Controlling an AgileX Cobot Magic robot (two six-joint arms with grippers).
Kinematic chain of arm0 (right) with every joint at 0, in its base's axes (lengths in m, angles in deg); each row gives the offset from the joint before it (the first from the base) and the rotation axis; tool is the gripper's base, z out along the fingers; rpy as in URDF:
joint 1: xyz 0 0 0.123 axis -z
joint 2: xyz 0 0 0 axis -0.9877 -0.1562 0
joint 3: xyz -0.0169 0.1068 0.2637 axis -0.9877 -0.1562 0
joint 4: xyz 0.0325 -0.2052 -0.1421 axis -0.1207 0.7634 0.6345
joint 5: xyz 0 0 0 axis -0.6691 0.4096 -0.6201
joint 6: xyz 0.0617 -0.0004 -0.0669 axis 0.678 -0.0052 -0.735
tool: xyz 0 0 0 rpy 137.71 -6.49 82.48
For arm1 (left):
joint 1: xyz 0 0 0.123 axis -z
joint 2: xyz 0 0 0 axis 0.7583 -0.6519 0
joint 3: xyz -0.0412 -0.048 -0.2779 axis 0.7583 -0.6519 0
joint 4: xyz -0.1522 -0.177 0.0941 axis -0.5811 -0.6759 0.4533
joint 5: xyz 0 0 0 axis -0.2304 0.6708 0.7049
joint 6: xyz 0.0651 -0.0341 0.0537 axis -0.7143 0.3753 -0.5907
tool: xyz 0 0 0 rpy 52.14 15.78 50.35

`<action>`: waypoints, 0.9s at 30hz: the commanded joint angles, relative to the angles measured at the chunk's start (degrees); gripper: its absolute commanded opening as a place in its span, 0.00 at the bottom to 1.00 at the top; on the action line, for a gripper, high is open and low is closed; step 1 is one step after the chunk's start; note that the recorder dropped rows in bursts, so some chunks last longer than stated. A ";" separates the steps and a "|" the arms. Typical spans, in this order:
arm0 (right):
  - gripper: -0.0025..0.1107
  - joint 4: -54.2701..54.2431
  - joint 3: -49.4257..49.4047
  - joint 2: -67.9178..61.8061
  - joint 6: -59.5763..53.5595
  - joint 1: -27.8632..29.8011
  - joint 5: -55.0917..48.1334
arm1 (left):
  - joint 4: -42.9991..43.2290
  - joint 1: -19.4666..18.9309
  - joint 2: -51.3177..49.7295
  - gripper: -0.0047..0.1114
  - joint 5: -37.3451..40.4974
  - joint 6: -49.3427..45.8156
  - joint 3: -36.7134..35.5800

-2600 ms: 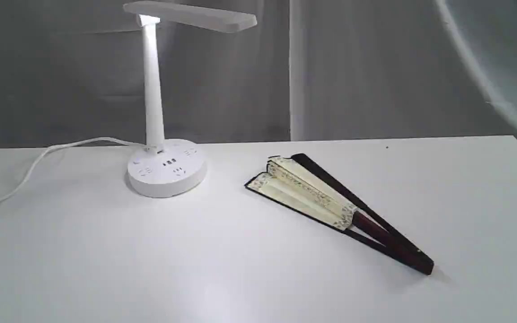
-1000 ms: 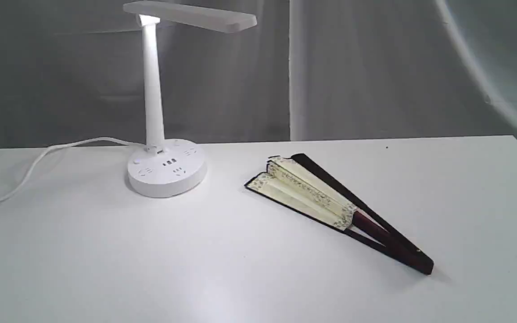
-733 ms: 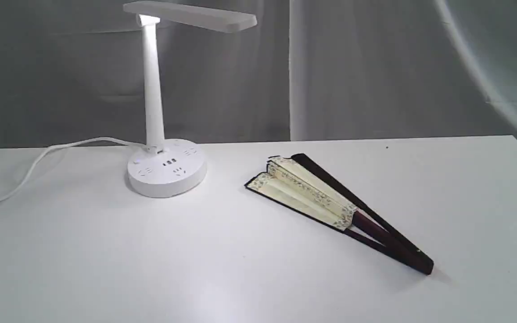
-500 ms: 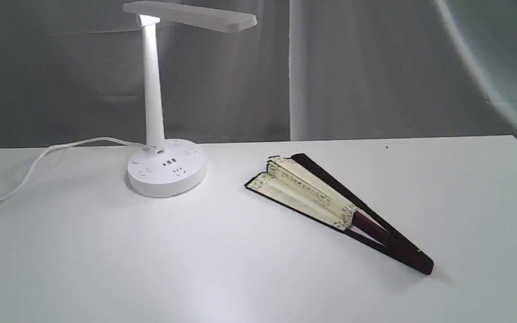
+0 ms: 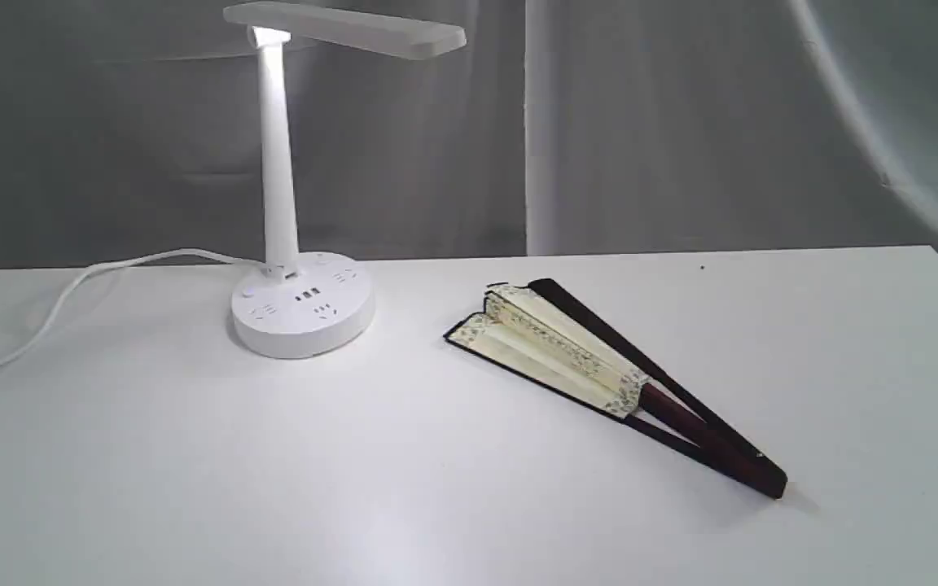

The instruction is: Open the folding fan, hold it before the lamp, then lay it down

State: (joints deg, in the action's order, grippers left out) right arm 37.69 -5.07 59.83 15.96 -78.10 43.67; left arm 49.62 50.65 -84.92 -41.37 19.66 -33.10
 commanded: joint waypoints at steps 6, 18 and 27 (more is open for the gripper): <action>0.02 -1.43 2.44 0.09 0.18 -0.13 -3.47 | -0.38 0.24 -0.04 0.04 6.22 1.73 1.68; 0.02 1.46 15.21 -16.59 -0.34 -0.13 -16.53 | -0.51 0.24 -4.97 0.04 6.86 1.73 1.68; 0.02 1.46 21.55 -35.20 -3.19 -0.13 -17.49 | -2.41 0.24 -19.21 0.04 1.73 1.34 1.68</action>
State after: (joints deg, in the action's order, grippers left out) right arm 38.53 15.07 27.69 14.26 -78.10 26.44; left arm 48.15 50.65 -102.24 -37.53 20.90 -31.60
